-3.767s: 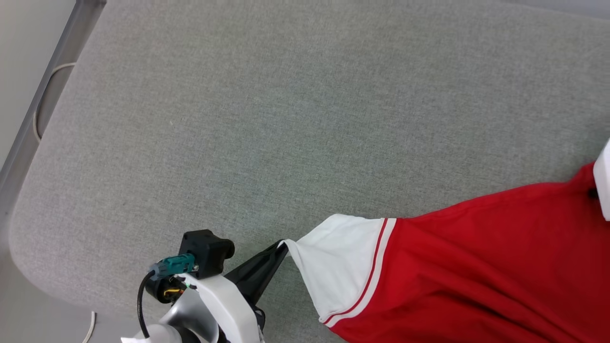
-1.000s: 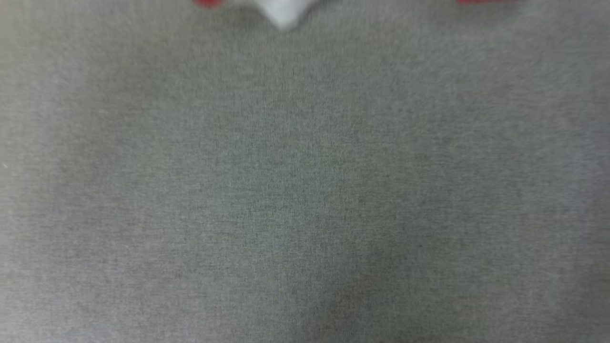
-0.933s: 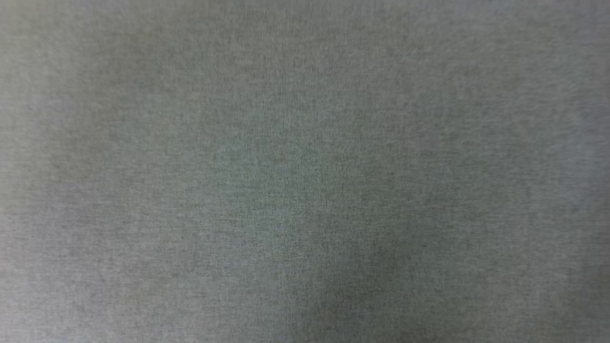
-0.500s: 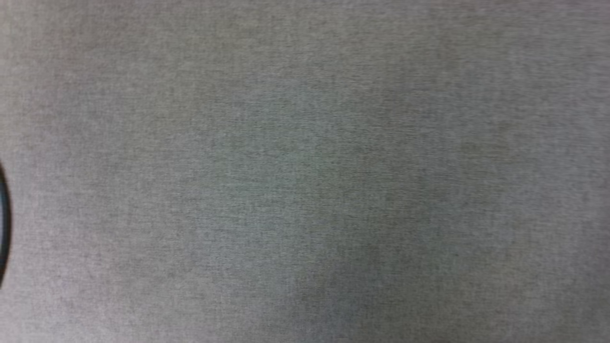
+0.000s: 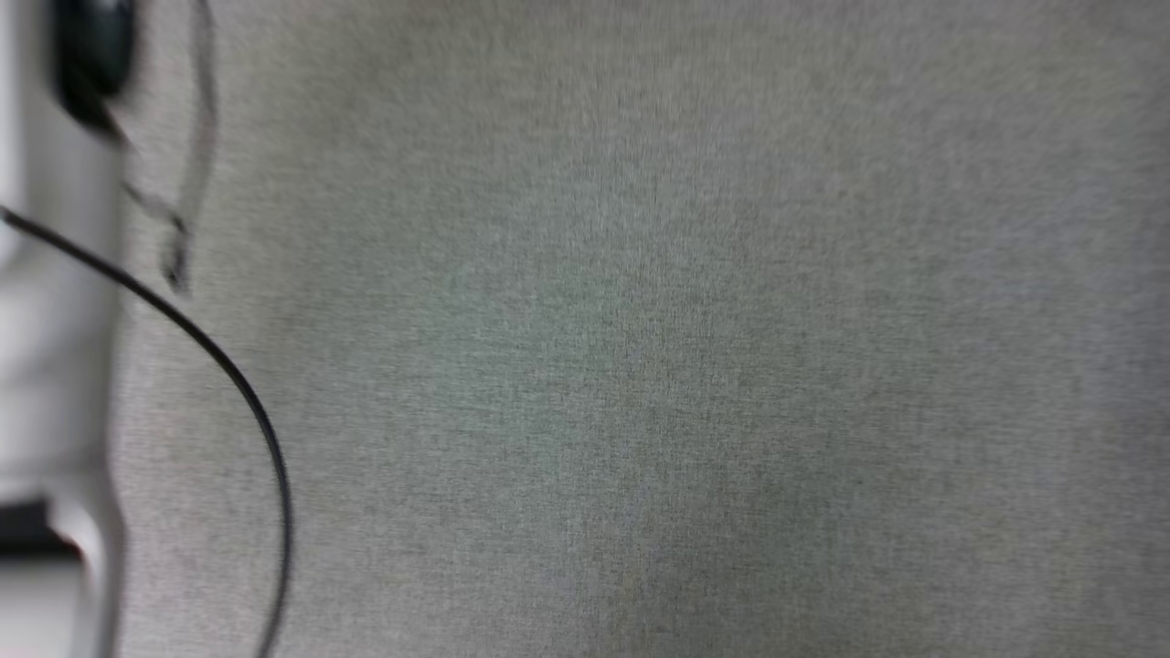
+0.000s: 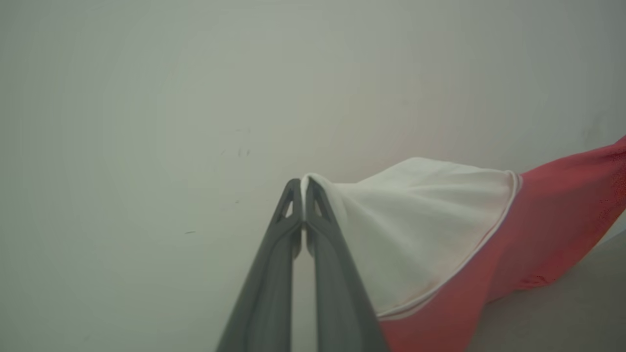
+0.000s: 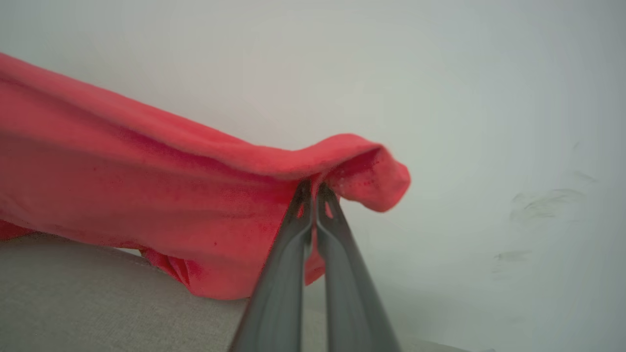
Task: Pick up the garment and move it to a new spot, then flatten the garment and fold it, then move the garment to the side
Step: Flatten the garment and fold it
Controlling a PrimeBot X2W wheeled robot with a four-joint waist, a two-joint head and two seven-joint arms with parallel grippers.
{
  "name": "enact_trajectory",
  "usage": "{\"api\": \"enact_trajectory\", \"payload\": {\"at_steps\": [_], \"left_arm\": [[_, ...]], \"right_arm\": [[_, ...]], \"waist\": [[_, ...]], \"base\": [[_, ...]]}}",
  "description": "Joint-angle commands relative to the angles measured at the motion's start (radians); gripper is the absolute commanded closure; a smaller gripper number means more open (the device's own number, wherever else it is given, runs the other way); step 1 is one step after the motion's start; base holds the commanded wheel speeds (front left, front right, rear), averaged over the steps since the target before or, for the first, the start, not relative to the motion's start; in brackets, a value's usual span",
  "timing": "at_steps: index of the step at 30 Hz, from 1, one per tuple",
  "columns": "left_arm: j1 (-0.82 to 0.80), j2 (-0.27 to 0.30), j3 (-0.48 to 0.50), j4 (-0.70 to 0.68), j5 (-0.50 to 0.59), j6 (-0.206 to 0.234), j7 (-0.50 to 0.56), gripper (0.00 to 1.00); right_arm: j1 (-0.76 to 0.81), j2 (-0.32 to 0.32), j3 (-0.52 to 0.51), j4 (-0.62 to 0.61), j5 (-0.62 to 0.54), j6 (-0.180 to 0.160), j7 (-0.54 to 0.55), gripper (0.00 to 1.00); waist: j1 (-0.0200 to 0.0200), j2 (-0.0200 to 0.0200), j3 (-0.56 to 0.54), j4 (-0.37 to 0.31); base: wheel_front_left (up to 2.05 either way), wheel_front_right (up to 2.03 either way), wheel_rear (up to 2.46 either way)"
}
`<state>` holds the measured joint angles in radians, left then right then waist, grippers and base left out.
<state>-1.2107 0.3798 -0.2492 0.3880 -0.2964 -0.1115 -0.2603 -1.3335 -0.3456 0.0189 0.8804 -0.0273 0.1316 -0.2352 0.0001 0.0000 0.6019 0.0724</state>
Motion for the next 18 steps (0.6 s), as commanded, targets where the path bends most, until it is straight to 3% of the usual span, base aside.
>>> {"api": "enact_trajectory", "payload": {"at_steps": [1,10,18], "left_arm": [[0.083,-0.011,-0.001,-0.017,-0.004,-0.003,-0.007,1.0],[0.515,-0.033,-0.018,-0.064,-0.033,-0.013,-0.007,1.0],[0.791,-0.023,-0.071,-0.07,-0.059,-0.016,-0.006,1.0]], "right_arm": [[0.061,0.006,-0.008,0.002,0.007,-0.002,-0.015,1.0],[0.411,0.053,0.019,-0.063,0.028,-0.002,-0.031,1.0],[0.693,0.084,0.083,-0.067,0.137,-0.002,-0.031,1.0]], "waist": [[-0.0001,0.0,-0.072,0.003],[-0.0001,0.0,-0.256,-0.003],[-0.0001,0.0,-0.374,-0.003]], "base": [[0.0,0.0,0.0],[0.0,0.0,0.0],[0.0,0.0,0.0]]}}
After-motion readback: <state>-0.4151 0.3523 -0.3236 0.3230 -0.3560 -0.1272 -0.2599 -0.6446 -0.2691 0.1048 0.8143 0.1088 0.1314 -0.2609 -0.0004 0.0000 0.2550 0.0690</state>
